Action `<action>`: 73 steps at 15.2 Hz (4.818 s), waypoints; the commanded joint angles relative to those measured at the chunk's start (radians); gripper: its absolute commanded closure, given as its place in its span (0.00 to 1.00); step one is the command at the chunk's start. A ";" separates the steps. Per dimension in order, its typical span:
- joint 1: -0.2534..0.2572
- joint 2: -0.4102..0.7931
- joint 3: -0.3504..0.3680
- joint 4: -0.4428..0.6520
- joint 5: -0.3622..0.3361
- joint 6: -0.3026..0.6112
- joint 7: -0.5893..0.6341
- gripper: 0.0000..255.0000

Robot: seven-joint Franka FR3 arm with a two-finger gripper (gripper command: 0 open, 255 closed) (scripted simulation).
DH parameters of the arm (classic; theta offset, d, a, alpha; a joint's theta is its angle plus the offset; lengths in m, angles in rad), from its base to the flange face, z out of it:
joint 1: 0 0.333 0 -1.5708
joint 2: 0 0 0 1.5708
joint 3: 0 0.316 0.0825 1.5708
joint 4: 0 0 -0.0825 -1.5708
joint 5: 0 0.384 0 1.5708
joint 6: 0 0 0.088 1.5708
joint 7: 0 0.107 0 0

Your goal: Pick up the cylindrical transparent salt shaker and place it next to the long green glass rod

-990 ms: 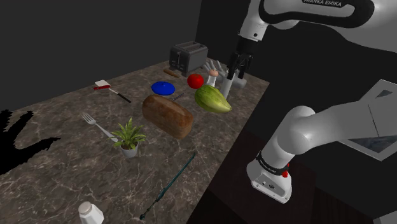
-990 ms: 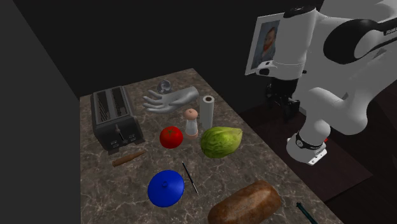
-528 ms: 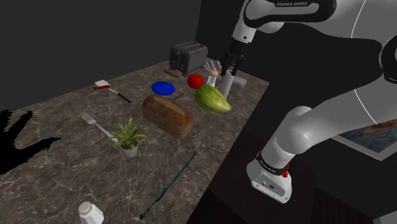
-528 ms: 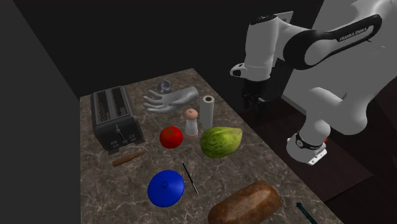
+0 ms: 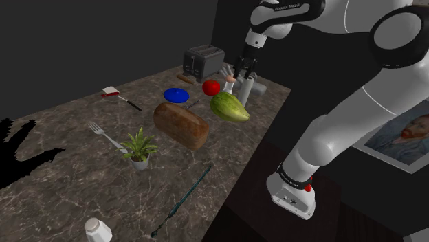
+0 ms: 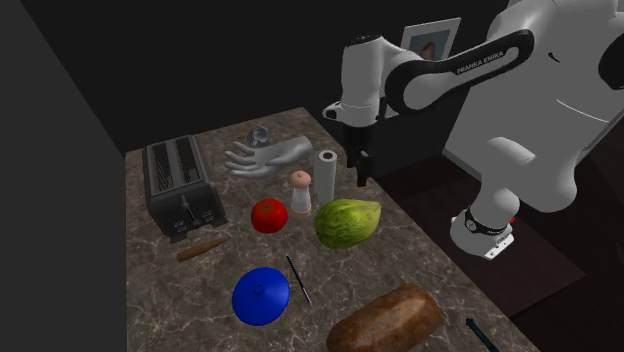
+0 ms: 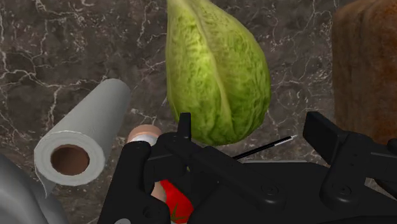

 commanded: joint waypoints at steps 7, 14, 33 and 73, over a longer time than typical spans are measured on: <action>-0.031 0.288 -0.085 0.214 0.111 0.064 -0.150 0.00; -0.089 0.500 -0.105 0.402 0.217 0.068 -0.243 0.00; -0.085 0.527 -0.095 0.348 0.238 0.146 -0.257 1.00; -0.101 0.475 -0.116 0.753 0.186 -0.297 -0.163 1.00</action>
